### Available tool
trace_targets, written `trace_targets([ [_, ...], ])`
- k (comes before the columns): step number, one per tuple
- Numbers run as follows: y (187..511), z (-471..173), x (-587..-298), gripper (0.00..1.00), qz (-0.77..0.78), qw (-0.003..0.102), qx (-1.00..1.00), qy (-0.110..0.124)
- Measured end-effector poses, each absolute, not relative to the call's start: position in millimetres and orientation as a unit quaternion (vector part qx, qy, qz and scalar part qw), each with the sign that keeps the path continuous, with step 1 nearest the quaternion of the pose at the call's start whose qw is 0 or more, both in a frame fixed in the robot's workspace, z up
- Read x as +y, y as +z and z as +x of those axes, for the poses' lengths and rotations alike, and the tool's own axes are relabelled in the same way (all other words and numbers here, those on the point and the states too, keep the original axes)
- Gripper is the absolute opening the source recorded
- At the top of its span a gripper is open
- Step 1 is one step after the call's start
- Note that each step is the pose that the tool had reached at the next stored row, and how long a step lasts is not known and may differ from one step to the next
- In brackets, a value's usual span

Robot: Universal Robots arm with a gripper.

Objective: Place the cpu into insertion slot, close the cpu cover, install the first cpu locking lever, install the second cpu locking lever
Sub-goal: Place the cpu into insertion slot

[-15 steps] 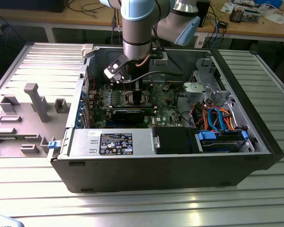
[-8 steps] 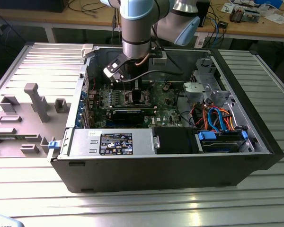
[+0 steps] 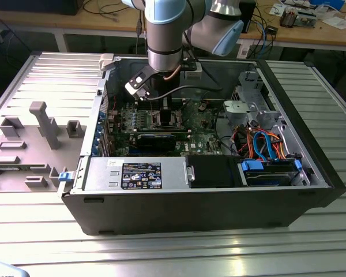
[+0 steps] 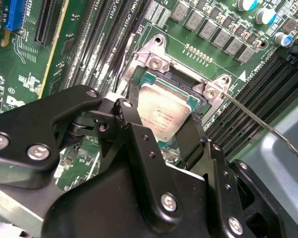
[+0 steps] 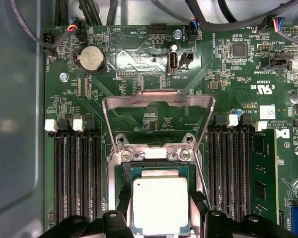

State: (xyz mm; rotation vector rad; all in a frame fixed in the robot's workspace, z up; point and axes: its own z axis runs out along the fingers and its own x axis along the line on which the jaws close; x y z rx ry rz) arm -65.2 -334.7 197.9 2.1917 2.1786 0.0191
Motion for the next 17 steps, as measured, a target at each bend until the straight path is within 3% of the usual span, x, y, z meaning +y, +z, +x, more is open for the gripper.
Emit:
trace_targets([
  [17, 197.3, -64.8, -328.6, 0.55, 0.708, 0.026, 0.705, 0.006],
])
